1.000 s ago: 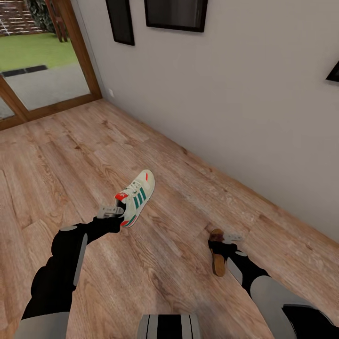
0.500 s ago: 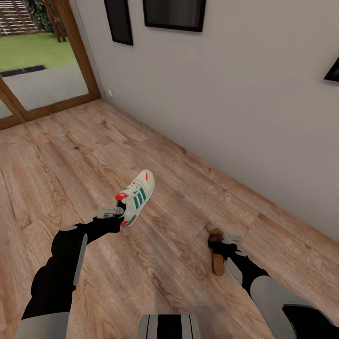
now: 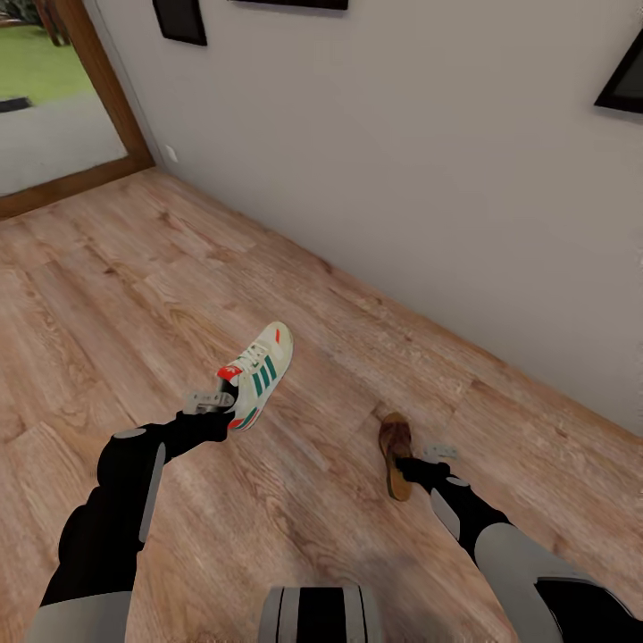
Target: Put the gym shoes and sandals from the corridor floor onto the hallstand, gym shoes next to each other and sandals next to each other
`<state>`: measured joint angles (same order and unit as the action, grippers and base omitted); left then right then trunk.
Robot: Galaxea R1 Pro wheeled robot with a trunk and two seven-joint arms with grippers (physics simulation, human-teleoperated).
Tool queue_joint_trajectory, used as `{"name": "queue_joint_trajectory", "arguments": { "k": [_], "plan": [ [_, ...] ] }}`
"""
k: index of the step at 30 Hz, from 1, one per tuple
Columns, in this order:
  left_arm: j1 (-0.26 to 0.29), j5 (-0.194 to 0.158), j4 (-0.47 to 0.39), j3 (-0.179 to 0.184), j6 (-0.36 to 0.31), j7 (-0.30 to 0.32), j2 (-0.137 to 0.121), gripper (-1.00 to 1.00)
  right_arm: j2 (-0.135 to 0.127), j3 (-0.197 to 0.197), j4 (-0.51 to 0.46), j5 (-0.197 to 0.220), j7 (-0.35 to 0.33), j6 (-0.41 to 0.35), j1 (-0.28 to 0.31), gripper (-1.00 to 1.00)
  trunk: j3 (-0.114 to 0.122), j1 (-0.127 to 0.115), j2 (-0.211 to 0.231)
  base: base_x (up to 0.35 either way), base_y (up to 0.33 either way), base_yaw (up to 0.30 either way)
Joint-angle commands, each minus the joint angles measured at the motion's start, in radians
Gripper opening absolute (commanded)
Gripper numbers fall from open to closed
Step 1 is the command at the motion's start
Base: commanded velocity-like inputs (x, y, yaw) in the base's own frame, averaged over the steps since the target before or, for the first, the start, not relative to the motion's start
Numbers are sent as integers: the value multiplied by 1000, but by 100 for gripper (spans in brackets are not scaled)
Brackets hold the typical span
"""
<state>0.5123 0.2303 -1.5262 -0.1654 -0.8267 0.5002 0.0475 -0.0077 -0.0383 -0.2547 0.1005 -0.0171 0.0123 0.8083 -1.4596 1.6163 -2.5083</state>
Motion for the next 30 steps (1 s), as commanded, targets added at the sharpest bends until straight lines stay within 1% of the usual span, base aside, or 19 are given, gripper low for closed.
{"name": "queue_joint_trajectory", "arguments": {
  "k": [1, 6, 10, 15, 18, 27, 30],
  "plan": [
    [0, -2, 0, 0, 0, 1, 0, -100, 0, 0, 0, 0, 0, 0, 0, 100, -5, 0, 0, 0, 0, -183],
    [0, -2, 0, -1, 0, 1, 0, -100, 0, 2, -1, -5, -1, 11, 0, 100, -31, 3, -1, 0, 0, -182],
    [0, -2, 0, -1, 0, 1, 0, -100, 2, 5, -3, -12, -1, 20, 0, 100, -37, 3, -1, 0, 0, -167],
    [0, -2, 0, 0, 0, 1, 0, -100, 3, 6, -3, -13, -1, 21, 0, 100, -38, 3, -1, 0, 0, -37],
    [0, -2, 0, 0, 0, 1, 0, -100, 3, 7, -3, -13, -1, 21, 0, 100, -39, 3, -1, 0, 0, 90],
    [0, -2, 0, 0, 0, 1, 0, -100, 3, 7, 0, -13, -1, 21, 0, 100, -47, 3, -1, 0, 0, 215],
    [0, -2, 0, 0, 0, 1, 0, -100, 3, 6, 0, -13, -1, 21, 0, 100, -48, 3, -1, 0, 0, 109]
  ]
}}
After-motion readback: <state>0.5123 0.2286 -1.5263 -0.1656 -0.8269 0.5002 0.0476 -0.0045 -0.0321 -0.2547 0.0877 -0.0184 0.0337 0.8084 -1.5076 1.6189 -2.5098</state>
